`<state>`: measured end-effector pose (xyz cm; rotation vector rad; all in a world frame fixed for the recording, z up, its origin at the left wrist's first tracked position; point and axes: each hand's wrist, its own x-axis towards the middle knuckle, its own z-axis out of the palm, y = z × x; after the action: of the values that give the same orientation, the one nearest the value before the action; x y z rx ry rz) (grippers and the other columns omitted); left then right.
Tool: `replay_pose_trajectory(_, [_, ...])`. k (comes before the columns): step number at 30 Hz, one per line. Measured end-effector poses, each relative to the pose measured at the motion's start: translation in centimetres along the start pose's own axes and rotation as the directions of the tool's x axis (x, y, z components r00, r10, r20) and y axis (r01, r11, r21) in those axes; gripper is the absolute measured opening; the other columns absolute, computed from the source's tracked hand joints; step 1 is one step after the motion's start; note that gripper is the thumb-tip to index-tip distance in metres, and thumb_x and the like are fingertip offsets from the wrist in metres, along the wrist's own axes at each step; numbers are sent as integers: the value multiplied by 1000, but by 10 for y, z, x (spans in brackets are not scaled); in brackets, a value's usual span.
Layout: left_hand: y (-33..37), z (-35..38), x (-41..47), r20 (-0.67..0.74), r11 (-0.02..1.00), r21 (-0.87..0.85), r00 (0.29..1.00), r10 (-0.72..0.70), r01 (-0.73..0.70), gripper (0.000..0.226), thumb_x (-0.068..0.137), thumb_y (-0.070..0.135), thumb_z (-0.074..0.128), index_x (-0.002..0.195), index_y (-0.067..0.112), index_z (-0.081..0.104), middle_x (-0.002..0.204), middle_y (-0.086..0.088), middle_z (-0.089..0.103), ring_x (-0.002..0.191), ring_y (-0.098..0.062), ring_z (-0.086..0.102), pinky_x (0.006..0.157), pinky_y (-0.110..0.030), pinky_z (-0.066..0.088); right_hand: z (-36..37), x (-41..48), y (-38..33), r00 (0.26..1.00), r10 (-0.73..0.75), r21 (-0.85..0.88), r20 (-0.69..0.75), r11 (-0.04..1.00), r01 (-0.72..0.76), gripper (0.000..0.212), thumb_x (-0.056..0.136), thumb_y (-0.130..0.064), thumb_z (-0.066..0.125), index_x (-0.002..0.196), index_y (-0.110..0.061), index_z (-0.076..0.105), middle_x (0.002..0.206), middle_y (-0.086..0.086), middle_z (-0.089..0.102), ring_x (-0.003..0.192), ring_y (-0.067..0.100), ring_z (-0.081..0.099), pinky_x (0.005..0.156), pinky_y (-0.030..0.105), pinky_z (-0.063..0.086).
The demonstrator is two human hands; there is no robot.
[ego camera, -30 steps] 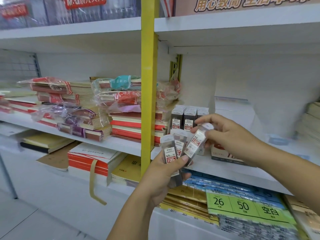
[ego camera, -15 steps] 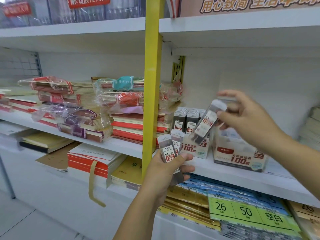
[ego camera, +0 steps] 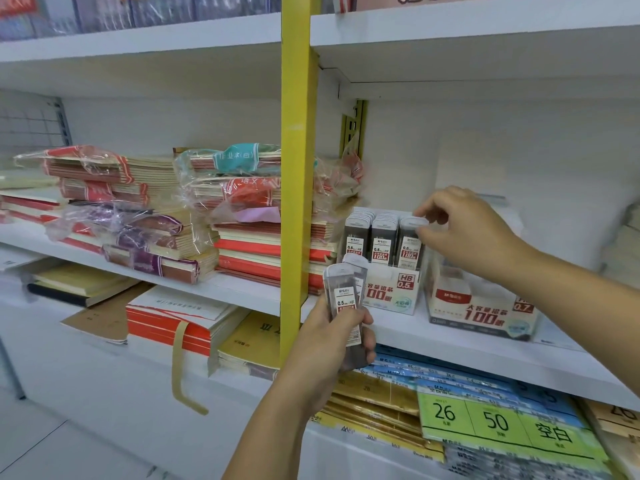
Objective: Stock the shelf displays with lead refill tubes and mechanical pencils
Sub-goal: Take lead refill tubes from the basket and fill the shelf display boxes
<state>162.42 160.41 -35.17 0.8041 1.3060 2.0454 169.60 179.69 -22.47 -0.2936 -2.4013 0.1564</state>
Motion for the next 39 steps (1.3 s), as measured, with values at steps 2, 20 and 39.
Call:
replay_pose_trajectory(2, [1, -1, -2, -2, 1000, 6, 1000, 13, -13, 16, 96, 14, 61, 112, 17, 62, 81, -7, 68, 71, -20, 66, 68, -34, 55, 3, -1, 4, 1000, 12, -70, -2, 997, -12, 15, 88, -30, 64, 103, -26, 66, 96, -7, 52, 101, 14, 46, 82, 30, 39])
replay_pose_trajectory(20, [12, 16, -21, 82, 998, 42, 996, 47, -51, 28, 76, 44, 77, 103, 38, 72, 107, -7, 77, 94, -26, 76, 64, -29, 60, 15, -73, -46, 952, 149, 654, 269, 697, -294, 29, 83, -21, 74, 108, -30, 64, 86, 3, 71, 65, 5, 63, 54, 15, 44])
replay_pose_trajectory(39, [9, -4, -5, -135, 997, 63, 989, 61, -53, 29, 88, 46, 62, 112, 29, 64, 82, -4, 73, 61, -13, 63, 63, -32, 59, -33, -2, -21, 993, -73, 111, -93, 990, 84, 24, 89, -23, 65, 99, -37, 49, 86, -19, 63, 73, -5, 58, 59, 11, 40])
